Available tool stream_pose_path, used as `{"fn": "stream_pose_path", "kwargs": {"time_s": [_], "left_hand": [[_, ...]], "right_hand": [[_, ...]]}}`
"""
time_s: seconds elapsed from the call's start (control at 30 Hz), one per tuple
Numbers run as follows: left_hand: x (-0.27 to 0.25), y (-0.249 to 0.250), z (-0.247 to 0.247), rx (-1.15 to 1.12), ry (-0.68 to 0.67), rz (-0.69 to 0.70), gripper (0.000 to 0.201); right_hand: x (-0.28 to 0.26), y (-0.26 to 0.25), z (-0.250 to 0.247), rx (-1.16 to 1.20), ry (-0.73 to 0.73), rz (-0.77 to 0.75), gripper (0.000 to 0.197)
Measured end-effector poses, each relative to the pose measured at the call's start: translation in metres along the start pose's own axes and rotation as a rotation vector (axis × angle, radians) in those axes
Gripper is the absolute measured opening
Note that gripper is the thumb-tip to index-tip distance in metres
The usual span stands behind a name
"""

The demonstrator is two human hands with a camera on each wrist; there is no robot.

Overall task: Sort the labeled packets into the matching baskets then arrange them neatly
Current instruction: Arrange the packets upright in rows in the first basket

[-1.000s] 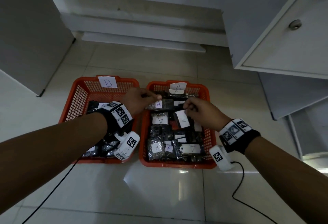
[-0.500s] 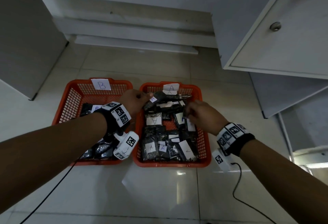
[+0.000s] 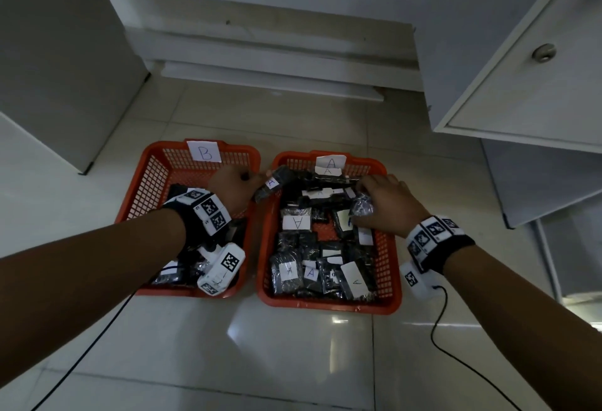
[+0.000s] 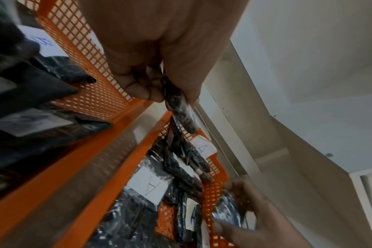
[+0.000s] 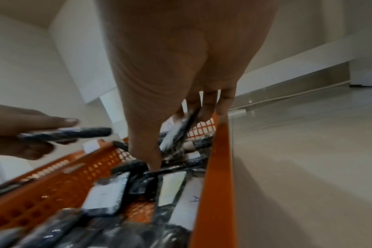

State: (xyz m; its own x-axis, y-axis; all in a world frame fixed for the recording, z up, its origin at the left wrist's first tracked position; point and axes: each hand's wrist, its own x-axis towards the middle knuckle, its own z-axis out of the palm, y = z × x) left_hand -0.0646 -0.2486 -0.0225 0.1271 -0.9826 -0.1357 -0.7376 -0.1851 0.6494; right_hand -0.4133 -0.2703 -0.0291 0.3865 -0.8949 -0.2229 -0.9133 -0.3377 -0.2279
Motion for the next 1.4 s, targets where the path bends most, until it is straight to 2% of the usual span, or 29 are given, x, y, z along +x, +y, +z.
{"fn": "stream_pose_path", "kwargs": {"time_s": [0.07,0.13,0.2,0.27,0.33,0.43,0.47,0.53,0.63,0.7,0.8,0.97,1.1,1.4], "left_hand": [[0.001,0.008,0.002,-0.007,-0.009,0.019,0.057],[0.003,0.018,0.008,-0.037,-0.030,0.052,0.053],[0.006,0.026,0.015,-0.062,-0.055,0.065,0.050],[0.009,0.033,0.023,-0.068,-0.066,0.076,0.051],[0.011,0.040,0.028,-0.089,-0.066,0.087,0.052],[0.012,0.044,0.031,-0.069,-0.093,0.101,0.053],[0.010,0.045,0.031,-0.062,-0.099,0.111,0.054],[0.008,0.042,0.029,-0.067,-0.096,0.113,0.052],[0.005,0.034,0.025,-0.049,-0.066,0.077,0.051],[0.003,0.024,0.019,-0.049,-0.038,0.062,0.051],[0.001,0.014,0.008,-0.042,-0.013,0.039,0.049],[0.002,0.009,0.004,0.002,0.011,0.012,0.054],[0.004,0.013,0.012,-0.050,-0.040,0.051,0.053],[0.002,0.027,0.019,-0.005,-0.038,0.055,0.051]], "right_hand": [[-0.014,-0.003,-0.008,0.226,-0.072,-0.023,0.061],[-0.032,-0.007,-0.017,0.401,-0.253,-0.044,0.055],[-0.049,-0.011,-0.021,0.428,-0.442,-0.063,0.053],[-0.061,-0.014,-0.020,0.410,-0.530,-0.090,0.059],[-0.060,-0.012,-0.017,0.376,-0.455,-0.123,0.052],[-0.037,-0.002,-0.007,0.197,-0.199,-0.139,0.023],[-0.028,0.000,-0.004,0.109,-0.137,-0.136,0.020],[-0.012,0.000,0.002,-0.057,-0.089,-0.145,0.028],[-0.001,-0.011,0.008,-0.135,-0.184,-0.227,0.053],[0.001,-0.018,0.015,-0.165,-0.256,-0.267,0.059],[0.004,-0.020,0.020,-0.196,-0.314,-0.263,0.056],[0.008,-0.018,0.019,-0.229,-0.299,-0.239,0.055],[0.006,-0.019,0.014,-0.270,-0.307,-0.236,0.055],[0.005,-0.010,0.016,-0.103,-0.326,-0.237,0.053]]}}
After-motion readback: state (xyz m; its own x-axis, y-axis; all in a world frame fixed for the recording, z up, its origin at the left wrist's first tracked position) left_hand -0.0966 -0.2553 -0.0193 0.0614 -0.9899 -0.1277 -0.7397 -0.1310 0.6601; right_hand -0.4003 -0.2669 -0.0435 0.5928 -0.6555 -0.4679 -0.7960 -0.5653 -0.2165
